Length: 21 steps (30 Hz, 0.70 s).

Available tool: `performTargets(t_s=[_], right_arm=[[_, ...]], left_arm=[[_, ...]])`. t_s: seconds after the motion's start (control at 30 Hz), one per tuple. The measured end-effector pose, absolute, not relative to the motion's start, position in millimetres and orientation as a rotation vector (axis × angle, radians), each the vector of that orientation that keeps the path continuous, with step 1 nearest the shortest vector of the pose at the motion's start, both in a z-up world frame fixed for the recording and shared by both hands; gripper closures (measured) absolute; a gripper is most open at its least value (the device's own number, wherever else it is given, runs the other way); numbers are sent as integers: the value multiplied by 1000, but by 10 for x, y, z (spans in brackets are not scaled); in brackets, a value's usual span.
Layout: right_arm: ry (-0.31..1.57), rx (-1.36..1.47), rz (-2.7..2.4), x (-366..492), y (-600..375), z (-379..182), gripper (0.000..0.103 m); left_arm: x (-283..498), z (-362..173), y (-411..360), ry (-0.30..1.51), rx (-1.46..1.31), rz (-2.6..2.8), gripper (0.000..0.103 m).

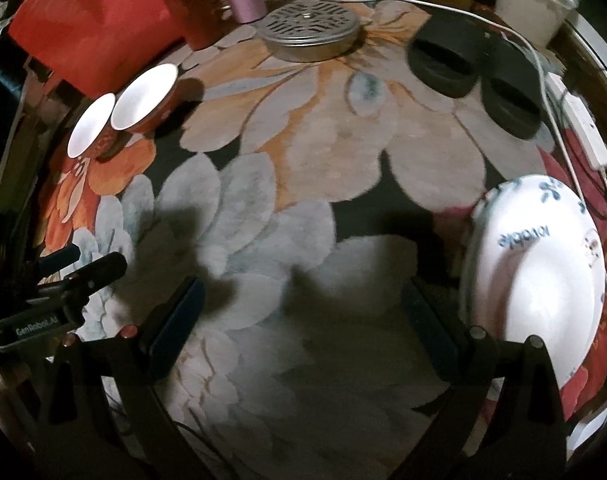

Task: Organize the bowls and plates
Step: 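Move both grippers over to the two white bowls by the red bag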

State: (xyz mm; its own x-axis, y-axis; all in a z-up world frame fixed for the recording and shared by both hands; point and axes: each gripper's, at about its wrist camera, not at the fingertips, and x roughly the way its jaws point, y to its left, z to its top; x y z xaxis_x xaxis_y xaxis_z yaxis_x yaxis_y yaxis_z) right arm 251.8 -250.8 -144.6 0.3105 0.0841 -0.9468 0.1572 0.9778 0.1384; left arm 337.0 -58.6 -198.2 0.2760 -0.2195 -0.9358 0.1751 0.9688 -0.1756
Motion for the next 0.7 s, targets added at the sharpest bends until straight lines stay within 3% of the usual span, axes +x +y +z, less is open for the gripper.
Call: performTargets(t_s=[0.6, 0.7], right_arm=[[1258, 422, 139, 3814, -1695, -1627, 6], [1258, 496, 108, 4101, -1653, -1728, 16]], left_arm=[[3908, -1827, 538, 1181, -180, -34, 1], [3893, -1826, 652, 1181, -202, -21, 1]])
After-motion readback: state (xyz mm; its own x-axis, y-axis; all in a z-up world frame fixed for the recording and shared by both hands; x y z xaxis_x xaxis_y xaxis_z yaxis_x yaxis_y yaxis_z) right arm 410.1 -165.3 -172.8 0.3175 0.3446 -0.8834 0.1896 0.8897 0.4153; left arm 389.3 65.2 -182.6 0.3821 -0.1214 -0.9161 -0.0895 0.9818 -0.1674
